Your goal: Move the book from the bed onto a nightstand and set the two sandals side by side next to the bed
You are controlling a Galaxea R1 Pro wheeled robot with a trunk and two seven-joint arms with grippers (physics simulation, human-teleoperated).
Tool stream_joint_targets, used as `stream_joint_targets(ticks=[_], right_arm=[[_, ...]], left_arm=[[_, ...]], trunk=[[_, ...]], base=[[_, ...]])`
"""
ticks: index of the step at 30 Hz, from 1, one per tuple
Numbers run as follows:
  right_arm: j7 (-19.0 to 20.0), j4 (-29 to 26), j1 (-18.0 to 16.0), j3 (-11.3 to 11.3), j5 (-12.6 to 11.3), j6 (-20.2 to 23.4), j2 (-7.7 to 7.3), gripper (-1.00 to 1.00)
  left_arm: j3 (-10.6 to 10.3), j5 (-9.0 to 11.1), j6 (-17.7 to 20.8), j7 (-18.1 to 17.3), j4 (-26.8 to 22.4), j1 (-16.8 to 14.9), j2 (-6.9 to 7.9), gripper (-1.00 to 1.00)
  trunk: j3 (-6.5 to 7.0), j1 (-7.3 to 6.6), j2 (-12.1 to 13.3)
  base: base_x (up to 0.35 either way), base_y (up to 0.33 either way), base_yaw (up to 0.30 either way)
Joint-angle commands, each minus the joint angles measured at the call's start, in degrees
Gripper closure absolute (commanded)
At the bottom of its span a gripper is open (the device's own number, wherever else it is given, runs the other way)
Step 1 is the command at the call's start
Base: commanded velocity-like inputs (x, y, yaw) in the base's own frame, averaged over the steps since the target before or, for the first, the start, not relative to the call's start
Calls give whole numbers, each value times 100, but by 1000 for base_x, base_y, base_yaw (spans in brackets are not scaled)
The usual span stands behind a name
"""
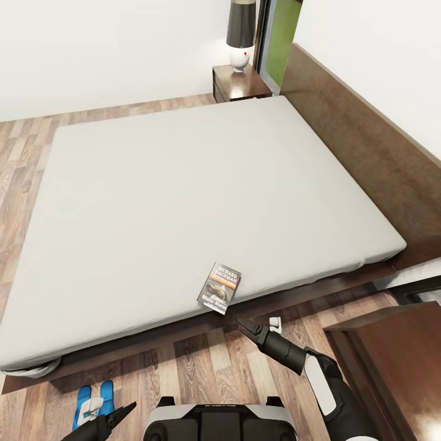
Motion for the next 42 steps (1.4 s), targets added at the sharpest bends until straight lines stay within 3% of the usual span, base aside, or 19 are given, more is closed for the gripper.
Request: stream_joint_targets(ticks=[1,12,31,34,39,42], right_arm=[[10,0,-2,-16,-9,33,7,-100],[22,0,-2,-16,-9,33,5,-100],[38,-4,-2,-26,-18,32,-1,-100],[96,-13,-2,-29,-119,30,-13,-100],[607,-21,-4,-25,-647,29,-32,-100],[715,-26,-3,-28,-721,30,-35,-100]], left_arm=[[-49,55,-45,-14,9,-3,3,-100],[-49,56,-46,-19,9,-3,3,-100],[-49,54,-45,-19,9,-3,3,-100],[-49,54,-45,-19,9,-3,3,-100],[-57,53,-49,-17,9,-3,-4,-100],[-58,53,-50,-12,9,-3,-24,-100]], trunk=[[-5,2,-7],[-5,2,-7],[-5,2,-7],[-5,2,-7],[-5,2,-7],[-5,2,-7]], base=[[0,0,9],[0,0,179],[0,0,10],[0,0,0],[0,0,0],[0,0,0]])
